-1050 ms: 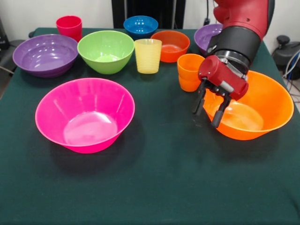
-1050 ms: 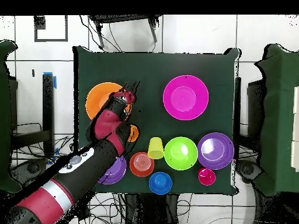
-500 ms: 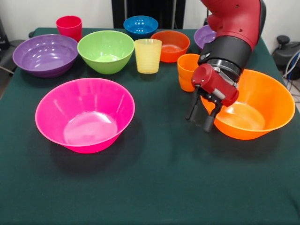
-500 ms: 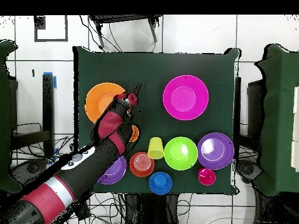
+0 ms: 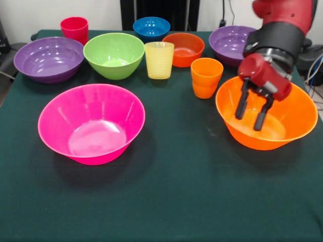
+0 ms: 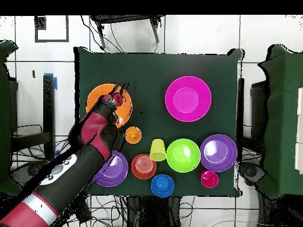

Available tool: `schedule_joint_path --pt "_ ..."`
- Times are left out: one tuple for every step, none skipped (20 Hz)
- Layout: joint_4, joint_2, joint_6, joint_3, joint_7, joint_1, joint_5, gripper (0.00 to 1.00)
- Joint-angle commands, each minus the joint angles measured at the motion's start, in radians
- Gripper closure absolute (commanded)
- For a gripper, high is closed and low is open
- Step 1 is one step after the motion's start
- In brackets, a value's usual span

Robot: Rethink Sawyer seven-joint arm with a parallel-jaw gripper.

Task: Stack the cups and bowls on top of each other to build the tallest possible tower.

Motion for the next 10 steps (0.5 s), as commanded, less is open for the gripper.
schedule_joint_path --pt "0.018 -0.126 0.181 0.112 0.023 -0.031 -0.165 0.00" --pt "0.015 -0.169 0.198 0.125 -0.003 -0.055 -0.211 0.00" --pt "0.015 -0.217 0.223 0.146 -0.023 -0.077 -0.250 0.00" --pt "0.014 -0.264 0.249 0.166 -0.043 -0.099 -0.289 0.00" --pt "0.012 -0.303 0.286 0.194 -0.053 -0.116 -0.318 0.00" --pt "0.017 -0.326 0.337 0.235 -0.050 -0.133 -0.318 0.00" --pt "0.030 -0.338 0.379 0.285 -0.029 -0.150 -0.314 0.00" --pt "0.057 -0.346 0.409 0.347 0.013 -0.172 -0.292 0.00" --pt "0.085 -0.354 0.439 0.409 0.056 -0.195 -0.271 0.00" --pt "0.106 -0.359 0.455 0.453 0.087 -0.214 -0.248 0.00"
